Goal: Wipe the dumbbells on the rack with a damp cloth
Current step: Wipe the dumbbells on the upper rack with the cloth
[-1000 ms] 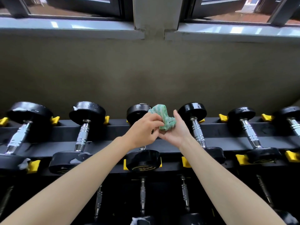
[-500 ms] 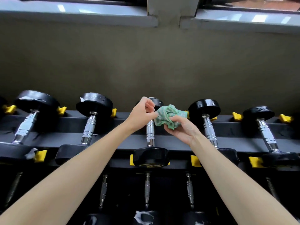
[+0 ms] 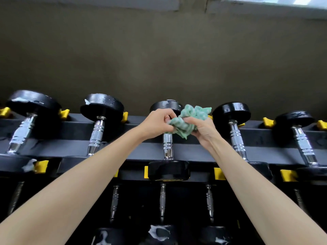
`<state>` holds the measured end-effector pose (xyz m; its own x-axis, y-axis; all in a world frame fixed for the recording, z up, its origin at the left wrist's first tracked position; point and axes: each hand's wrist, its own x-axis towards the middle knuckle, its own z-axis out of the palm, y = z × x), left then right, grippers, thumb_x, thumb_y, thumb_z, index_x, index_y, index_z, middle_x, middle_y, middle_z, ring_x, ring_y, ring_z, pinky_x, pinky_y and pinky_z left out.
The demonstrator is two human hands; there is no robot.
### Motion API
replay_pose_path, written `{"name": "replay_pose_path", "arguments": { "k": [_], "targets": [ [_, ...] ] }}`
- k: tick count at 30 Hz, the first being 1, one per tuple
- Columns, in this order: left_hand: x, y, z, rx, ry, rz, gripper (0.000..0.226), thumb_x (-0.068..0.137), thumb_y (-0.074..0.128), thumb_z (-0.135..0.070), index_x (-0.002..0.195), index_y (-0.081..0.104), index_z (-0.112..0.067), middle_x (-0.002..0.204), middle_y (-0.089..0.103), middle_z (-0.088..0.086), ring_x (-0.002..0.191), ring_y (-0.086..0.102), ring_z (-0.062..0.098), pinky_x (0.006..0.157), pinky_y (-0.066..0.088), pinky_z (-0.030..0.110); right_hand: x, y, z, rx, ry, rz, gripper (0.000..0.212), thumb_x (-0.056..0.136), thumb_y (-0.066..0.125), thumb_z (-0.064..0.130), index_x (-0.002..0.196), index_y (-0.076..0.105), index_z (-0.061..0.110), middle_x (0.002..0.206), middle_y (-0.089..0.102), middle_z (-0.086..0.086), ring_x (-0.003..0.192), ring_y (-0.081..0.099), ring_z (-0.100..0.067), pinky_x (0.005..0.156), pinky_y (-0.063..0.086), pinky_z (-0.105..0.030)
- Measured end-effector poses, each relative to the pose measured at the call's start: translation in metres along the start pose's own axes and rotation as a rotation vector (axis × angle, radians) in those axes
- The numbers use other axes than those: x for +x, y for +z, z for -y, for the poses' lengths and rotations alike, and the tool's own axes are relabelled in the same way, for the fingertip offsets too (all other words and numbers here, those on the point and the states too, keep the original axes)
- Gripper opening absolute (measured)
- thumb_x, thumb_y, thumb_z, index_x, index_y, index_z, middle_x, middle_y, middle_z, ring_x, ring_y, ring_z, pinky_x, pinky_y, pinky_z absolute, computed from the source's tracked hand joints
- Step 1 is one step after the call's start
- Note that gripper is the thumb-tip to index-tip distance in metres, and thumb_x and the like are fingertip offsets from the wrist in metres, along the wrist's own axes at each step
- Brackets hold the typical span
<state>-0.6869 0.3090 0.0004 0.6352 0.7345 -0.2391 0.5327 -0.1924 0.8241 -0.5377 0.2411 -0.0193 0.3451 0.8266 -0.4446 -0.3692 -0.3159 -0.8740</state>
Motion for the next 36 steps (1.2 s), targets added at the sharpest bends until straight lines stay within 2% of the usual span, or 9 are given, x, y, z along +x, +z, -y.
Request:
{"name": "replay_pose_path", "arguments": {
  "k": [4,7,10,14,18,24,27,31,36],
  "targets": [
    [0.003,-0.014,0.016,-0.075,-0.062,-0.087,0.020,0.071,0.073,-0.002,0.076,0.065,-0.020,0.070,0.054,-0.004,0.059,0.045,0.005,0.062,0.040,0.016,0.003,-0.005,-0.006,0.055,-0.053,-0.079,0.022,0.077,0.066,-0.007,0.085,0.062,0.013,0.072,0.070,0.007,0.065,0.068,-0.005,0.056,0.053,-0.018],
    [0.004,-0.020,0.023,0.104,-0.074,-0.108,0.009,0.075,0.070,-0.005,0.081,0.069,-0.011,0.069,0.059,-0.006,0.061,0.048,0.003,0.056,0.037,0.008,0.005,-0.006,-0.016,0.121,-0.037,-0.075,0.025,0.076,0.067,-0.007,0.090,0.060,0.013,0.084,0.068,0.001,0.076,0.067,-0.009,0.062,0.054,-0.021],
    [0.005,-0.021,0.028,0.264,-0.032,-0.152,0.008,0.080,0.063,-0.006,0.086,0.067,-0.009,0.077,0.061,-0.004,0.074,0.052,0.011,0.058,0.034,0.013,0.010,-0.006,-0.022,0.214,-0.025,-0.111,0.030,0.077,0.065,-0.011,0.090,0.057,0.014,0.087,0.065,-0.001,0.081,0.064,-0.012,0.069,0.053,-0.027],
    [0.007,-0.011,0.039,0.268,0.067,-0.196,0.007,0.084,0.057,-0.001,0.085,0.060,-0.007,0.075,0.053,-0.007,0.074,0.048,0.014,0.058,0.031,0.016,0.017,-0.013,-0.026,0.217,-0.063,-0.104,0.033,0.077,0.062,-0.015,0.089,0.057,0.015,0.089,0.065,-0.001,0.084,0.062,-0.012,0.076,0.052,-0.026],
    [0.009,-0.004,0.054,0.366,0.166,-0.265,0.008,0.083,0.053,0.005,0.086,0.055,-0.002,0.085,0.051,0.004,0.076,0.045,0.017,0.067,0.036,0.027,0.022,-0.017,-0.033,0.103,-0.085,-0.166,0.037,0.071,0.064,-0.020,0.086,0.059,0.013,0.088,0.064,0.000,0.087,0.060,-0.015,0.073,0.050,-0.022],
    [0.008,-0.002,0.066,0.525,0.551,-0.570,0.013,0.075,0.040,0.005,0.078,0.044,-0.007,0.072,0.049,0.013,0.066,0.034,0.015,0.059,0.033,0.026,0.029,-0.004,-0.040,0.084,-0.097,-0.282,0.050,0.068,0.074,-0.010,0.114,0.055,-0.001,0.099,0.064,-0.003,0.096,0.059,-0.017,0.091,0.049,-0.031],
    [0.007,-0.002,0.076,0.670,0.556,-0.654,0.027,0.072,0.046,0.010,0.079,0.036,-0.013,0.070,0.049,0.012,0.066,0.032,0.017,0.059,0.033,0.031,0.029,0.004,-0.042,-0.009,-0.122,-0.290,0.046,0.072,0.074,-0.006,0.111,0.052,0.005,0.101,0.063,-0.001,0.088,0.059,-0.009,0.079,0.050,-0.018],
    [0.002,0.007,0.096,0.731,0.462,-0.467,0.028,0.064,0.045,0.010,0.077,0.036,-0.014,0.067,0.049,0.012,0.063,0.037,0.022,0.058,0.030,0.032,0.029,0.007,-0.053,-0.122,-0.084,-0.283,0.043,0.075,0.072,-0.007,0.110,0.052,0.009,0.108,0.063,-0.004,0.097,0.059,-0.013,0.084,0.048,-0.024],
    [-0.004,0.015,0.097,0.421,0.220,-0.192,0.024,0.068,0.048,0.012,0.065,0.047,-0.012,0.063,0.047,0.001,0.064,0.046,0.028,0.058,0.034,0.031,0.022,-0.002,-0.059,-0.165,0.081,-0.255,0.044,0.075,0.069,-0.008,0.115,0.056,0.003,0.107,0.065,-0.007,0.099,0.060,-0.020,0.086,0.049,-0.032]
  ]
}}
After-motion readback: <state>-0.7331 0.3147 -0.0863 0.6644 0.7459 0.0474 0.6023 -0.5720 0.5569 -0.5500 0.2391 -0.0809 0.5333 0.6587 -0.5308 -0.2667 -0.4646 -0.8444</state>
